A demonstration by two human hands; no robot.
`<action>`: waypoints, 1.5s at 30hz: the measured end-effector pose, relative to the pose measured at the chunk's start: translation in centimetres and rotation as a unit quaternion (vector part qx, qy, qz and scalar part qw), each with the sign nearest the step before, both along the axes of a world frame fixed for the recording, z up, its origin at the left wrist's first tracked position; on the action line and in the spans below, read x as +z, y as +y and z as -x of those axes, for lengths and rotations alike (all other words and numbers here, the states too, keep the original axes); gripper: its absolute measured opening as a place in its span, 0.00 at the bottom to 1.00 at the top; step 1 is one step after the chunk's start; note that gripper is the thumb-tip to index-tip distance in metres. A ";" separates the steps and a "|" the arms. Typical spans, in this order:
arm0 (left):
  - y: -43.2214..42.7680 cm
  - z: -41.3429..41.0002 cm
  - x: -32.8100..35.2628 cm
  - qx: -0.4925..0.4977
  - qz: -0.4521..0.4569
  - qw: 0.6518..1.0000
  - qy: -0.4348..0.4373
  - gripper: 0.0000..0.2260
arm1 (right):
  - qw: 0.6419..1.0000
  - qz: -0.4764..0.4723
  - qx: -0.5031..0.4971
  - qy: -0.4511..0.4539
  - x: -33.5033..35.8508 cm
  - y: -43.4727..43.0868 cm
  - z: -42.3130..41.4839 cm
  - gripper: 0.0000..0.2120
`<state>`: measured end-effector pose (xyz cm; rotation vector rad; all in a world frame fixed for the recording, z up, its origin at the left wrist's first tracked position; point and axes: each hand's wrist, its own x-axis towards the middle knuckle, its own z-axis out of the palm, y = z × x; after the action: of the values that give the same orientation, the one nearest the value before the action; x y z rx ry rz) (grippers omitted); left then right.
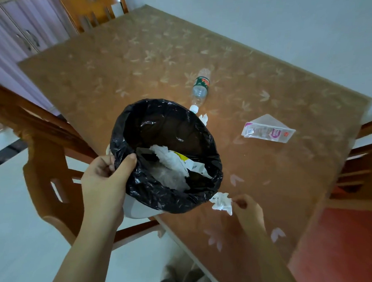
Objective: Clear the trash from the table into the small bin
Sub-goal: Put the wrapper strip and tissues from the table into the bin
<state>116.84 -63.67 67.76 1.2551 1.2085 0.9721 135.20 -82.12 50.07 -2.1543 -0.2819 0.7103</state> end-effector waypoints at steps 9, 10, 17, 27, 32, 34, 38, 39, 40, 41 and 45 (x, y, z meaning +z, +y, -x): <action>0.3 2.0 0.2 -0.032 0.001 0.999 -0.029 0.09 | 0.990 -0.091 -0.104 -0.014 6.1 -1.7 1.6 0.02; 0.4 2.3 0.1 -0.038 -0.002 0.999 -0.033 0.10 | 0.988 -0.107 -0.110 -0.021 7.2 -1.9 1.7 0.02; 0.5 3.6 -0.4 -0.074 -0.008 0.997 -0.034 0.11 | 0.961 -0.199 -0.147 -0.122 15.3 -2.2 3.0 0.09; -2.9 3.9 -0.8 -0.155 -0.003 0.984 -0.084 0.15 | 0.949 -0.273 -0.019 -0.155 20.3 1.2 8.5 0.13; -5.9 4.0 -0.4 -0.154 -0.006 0.984 -0.089 0.14 | 0.954 -0.190 0.098 -0.209 19.2 -0.8 9.6 0.11; -7.6 3.4 -0.2 -0.156 -0.017 0.984 -0.089 0.16 | 0.947 -0.175 0.099 -0.251 18.8 -2.5 9.2 0.10; -11.6 1.5 0.1 -0.141 -0.032 0.986 -0.087 0.14 | 0.935 -0.110 0.089 -0.325 18.2 -8.0 7.0 0.09; -12.8 0.9 0.2 -0.132 -0.034 0.987 -0.086 0.14 | 0.934 -0.098 0.086 -0.333 18.0 -9.7 6.3 0.09; -14.1 0.3 0.2 -0.123 -0.036 0.988 -0.086 0.14 | 0.933 -0.089 0.083 -0.338 17.8 -11.5 5.6 0.09; -15.5 -0.2 0.2 -0.115 -0.039 0.989 -0.087 0.14 | 0.933 -0.083 0.080 -0.341 17.5 -13.4 4.9 0.08; -20.3 -1.8 0.1 -0.073 -0.044 0.994 -0.069 0.12 | 0.938 -0.083 0.078 -0.329 16.8 -21.4 1.8 0.08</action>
<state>118.69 -83.96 67.83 1.3039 0.9624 0.9945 133.44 -103.53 66.84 -2.1584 -0.8381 0.0154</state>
